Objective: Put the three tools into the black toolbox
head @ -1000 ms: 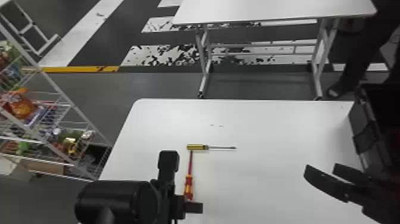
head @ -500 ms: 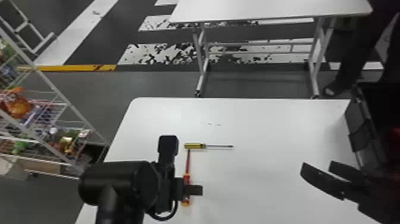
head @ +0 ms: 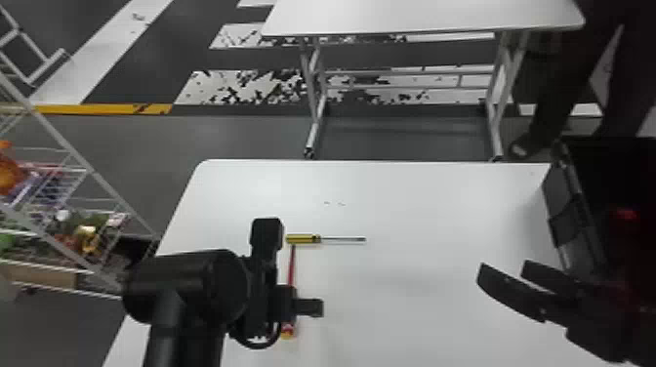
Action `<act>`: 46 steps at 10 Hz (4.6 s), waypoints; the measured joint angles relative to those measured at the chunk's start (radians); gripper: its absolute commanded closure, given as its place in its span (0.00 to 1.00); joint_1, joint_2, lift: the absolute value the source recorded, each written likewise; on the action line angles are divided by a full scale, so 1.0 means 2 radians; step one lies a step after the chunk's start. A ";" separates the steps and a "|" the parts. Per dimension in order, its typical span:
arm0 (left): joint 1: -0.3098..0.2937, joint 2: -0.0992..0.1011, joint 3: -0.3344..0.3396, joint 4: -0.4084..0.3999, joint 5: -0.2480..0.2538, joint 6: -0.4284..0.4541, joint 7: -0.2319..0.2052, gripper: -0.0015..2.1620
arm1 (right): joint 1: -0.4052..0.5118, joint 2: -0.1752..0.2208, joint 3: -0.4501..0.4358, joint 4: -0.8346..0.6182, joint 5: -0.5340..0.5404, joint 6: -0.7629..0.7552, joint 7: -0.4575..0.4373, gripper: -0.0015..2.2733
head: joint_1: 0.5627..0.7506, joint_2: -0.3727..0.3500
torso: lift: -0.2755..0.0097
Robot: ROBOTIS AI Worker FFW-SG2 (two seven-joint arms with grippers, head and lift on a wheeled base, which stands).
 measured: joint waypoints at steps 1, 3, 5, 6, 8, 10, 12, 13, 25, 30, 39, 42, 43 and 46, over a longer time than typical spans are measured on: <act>-0.001 0.000 0.002 0.003 0.002 0.000 0.006 0.16 | -0.002 0.000 0.001 0.003 0.001 -0.002 0.000 0.03 | 0.70 0.73 | 0.79; -0.004 0.000 0.007 0.013 0.004 0.000 0.005 0.61 | -0.006 0.001 0.006 0.007 0.005 -0.005 -0.002 0.03 | 0.70 0.74 | 0.79; -0.010 0.000 0.009 0.023 0.007 0.000 0.008 0.90 | -0.008 0.001 0.008 0.008 0.007 -0.006 -0.004 0.03 | 0.70 0.75 | 0.79; -0.012 0.000 0.011 0.027 0.009 0.000 0.014 0.92 | -0.008 0.001 0.008 0.008 0.007 -0.006 -0.004 0.02 | 0.70 0.75 | 0.79; -0.010 0.000 0.013 0.025 0.021 0.000 0.020 0.99 | -0.008 0.002 0.010 0.009 0.009 -0.008 -0.006 0.02 | 0.70 0.75 | 0.79; 0.000 0.000 0.013 0.013 0.026 0.000 0.030 0.99 | -0.009 0.002 0.016 0.011 0.012 -0.009 -0.008 0.02 | 0.70 0.76 | 0.79; 0.013 0.000 0.011 -0.007 0.035 0.000 0.044 0.99 | -0.011 0.001 0.018 0.013 0.014 -0.009 -0.009 0.02 | 0.70 0.77 | 0.79; 0.023 0.000 0.010 -0.027 0.042 0.000 0.054 0.99 | -0.012 0.001 0.019 0.013 0.014 -0.009 -0.009 0.02 | 0.70 0.77 | 0.79; 0.114 0.000 0.206 -0.211 0.161 0.000 -0.427 0.99 | -0.024 0.001 0.042 0.009 0.023 0.012 -0.023 0.02 | 0.70 0.66 | 0.79; 0.128 0.000 0.193 -0.188 0.122 0.000 -0.543 0.99 | -0.050 0.001 0.082 0.013 0.012 0.032 -0.037 0.02 | 0.70 0.70 | 0.79; 0.144 0.000 0.053 -0.199 0.032 0.000 -0.544 0.99 | -0.134 0.027 0.205 0.101 0.026 0.070 -0.048 0.31 | 0.70 0.81 | 0.79; 0.144 0.000 0.051 -0.198 0.029 0.000 -0.539 0.99 | -0.131 0.027 0.215 0.087 0.032 0.069 -0.077 0.99 | 0.70 0.81 | 0.79; 0.145 0.000 0.051 -0.196 0.027 0.000 -0.538 0.99 | -0.127 0.027 0.220 0.076 0.037 0.069 -0.085 0.99 | 0.70 0.82 | 0.79; 0.145 0.000 0.050 -0.190 0.025 0.000 -0.535 0.99 | -0.125 0.027 0.226 0.068 0.046 0.052 -0.089 0.99 | 0.70 0.82 | 0.79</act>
